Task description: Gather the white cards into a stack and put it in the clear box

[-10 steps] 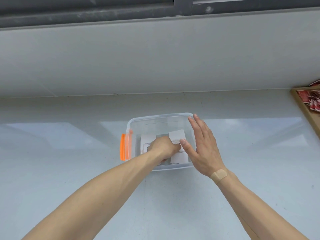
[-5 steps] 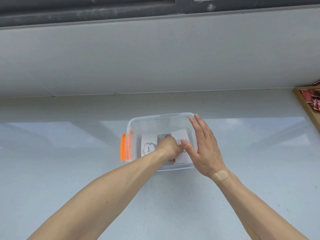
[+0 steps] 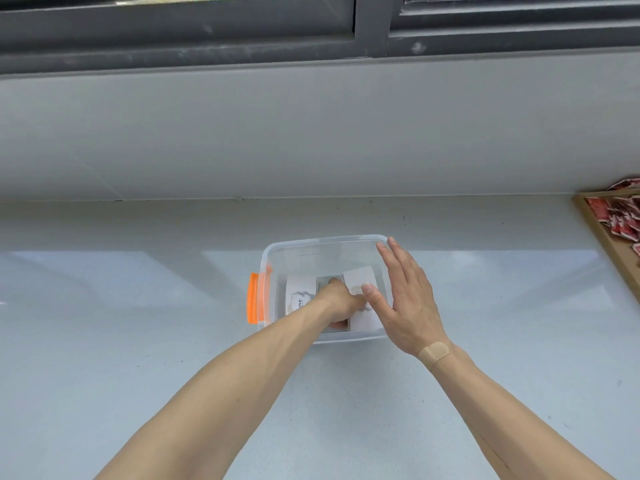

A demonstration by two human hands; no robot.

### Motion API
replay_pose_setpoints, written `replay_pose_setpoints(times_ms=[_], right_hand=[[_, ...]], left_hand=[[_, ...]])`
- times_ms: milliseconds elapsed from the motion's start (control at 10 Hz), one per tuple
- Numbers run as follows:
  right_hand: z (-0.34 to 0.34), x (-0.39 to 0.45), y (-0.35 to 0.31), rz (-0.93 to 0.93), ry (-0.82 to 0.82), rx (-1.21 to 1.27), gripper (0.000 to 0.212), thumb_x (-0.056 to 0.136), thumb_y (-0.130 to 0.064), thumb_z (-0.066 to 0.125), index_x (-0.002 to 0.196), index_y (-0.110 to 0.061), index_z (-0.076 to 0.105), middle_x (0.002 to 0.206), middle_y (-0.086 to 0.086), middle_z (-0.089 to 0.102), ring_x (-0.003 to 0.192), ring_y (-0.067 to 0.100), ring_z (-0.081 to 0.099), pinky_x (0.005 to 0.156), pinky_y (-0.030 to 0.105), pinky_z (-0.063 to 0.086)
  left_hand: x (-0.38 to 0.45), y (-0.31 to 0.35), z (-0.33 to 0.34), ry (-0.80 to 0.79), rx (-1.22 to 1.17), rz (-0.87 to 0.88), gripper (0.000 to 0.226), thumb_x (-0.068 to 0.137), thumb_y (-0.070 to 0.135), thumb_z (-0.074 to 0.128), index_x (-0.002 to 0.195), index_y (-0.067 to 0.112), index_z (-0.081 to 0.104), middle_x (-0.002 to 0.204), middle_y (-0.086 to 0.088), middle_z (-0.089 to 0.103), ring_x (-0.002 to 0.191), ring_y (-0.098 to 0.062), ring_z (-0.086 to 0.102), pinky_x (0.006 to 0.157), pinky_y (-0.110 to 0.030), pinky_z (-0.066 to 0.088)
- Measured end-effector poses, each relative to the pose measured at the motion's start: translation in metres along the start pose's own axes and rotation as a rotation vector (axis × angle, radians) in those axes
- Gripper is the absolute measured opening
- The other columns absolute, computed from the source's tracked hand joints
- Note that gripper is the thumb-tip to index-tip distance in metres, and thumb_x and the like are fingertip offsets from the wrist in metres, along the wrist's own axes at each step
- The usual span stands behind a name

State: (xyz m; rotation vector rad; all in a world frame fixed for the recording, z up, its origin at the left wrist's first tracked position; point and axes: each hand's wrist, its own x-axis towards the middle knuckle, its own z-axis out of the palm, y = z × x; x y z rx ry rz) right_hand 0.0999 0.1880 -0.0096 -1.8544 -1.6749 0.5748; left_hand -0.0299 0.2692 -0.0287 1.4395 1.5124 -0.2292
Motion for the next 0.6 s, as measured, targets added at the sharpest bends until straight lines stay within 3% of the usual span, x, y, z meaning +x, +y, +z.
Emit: replay_pose_setpoints(times_ms=[100,200,300,400,500,600], right_hand=[[-0.003,-0.001,-0.003,-0.001,-0.017,-0.094,0.067,0.094,-0.060,0.033,0.152,-0.033,0.013,0.163,-0.009,0.008,0.148,0.020,0.012,0.118,0.054,0.018],[-0.004,-0.002,-0.005,0.007,-0.040,-0.164,0.065,0.096,-0.060,0.032,0.152,-0.034,0.012,0.163,-0.010,0.006,0.148,0.023,0.011,0.118,0.054,0.016],[-0.008,-0.002,-0.008,0.022,-0.087,-0.301,0.066,0.094,-0.061,0.028,0.151,-0.033,0.012,0.164,-0.009,0.004,0.148,0.025,0.007,0.118,0.054,0.015],[-0.011,-0.002,-0.013,0.018,-0.113,-0.372,0.065,0.094,-0.063,0.027,0.150,-0.031,0.020,0.164,-0.007,0.006,0.149,0.026,0.005,0.117,0.055,0.015],[-0.017,0.000,-0.020,0.003,-0.152,-0.480,0.060,0.094,-0.062,0.028,0.145,-0.030,0.035,0.163,-0.003,0.015,0.149,0.023,0.002,0.119,0.054,0.010],[-0.023,-0.001,-0.029,-0.019,-0.196,-0.501,0.054,0.096,-0.058,0.034,0.140,-0.029,0.045,0.159,-0.003,0.027,0.149,0.021,0.005,0.119,0.053,0.007]], left_hand=[[-0.009,0.003,-0.008,-0.011,-0.005,0.015,0.040,0.085,0.055,0.056,0.074,0.018,0.068,0.075,0.004,0.064,0.069,-0.016,0.060,0.058,-0.026,0.045],[-0.016,0.005,-0.014,-0.022,0.016,0.004,0.046,0.084,0.059,0.054,0.081,0.015,0.068,0.074,0.003,0.059,0.067,-0.018,0.059,0.066,-0.026,0.049],[-0.034,0.009,-0.025,0.022,0.031,-0.012,0.042,0.089,0.052,0.053,0.088,0.010,0.056,0.088,-0.005,0.057,0.074,-0.025,0.062,0.081,-0.033,0.053],[-0.046,0.007,-0.035,0.072,0.092,0.030,0.037,0.090,0.047,0.053,0.090,0.010,0.056,0.091,-0.006,0.058,0.077,-0.026,0.062,0.073,-0.030,0.050],[-0.069,0.003,-0.051,0.123,0.296,0.153,0.047,0.090,0.046,0.052,0.122,0.012,0.059,0.120,-0.007,0.064,0.107,-0.027,0.058,0.082,-0.032,0.044],[-0.093,-0.003,-0.058,0.113,0.339,0.218,0.059,0.089,0.050,0.054,0.140,0.021,0.047,0.140,-0.001,0.055,0.126,-0.024,0.051,0.100,-0.036,0.039]])
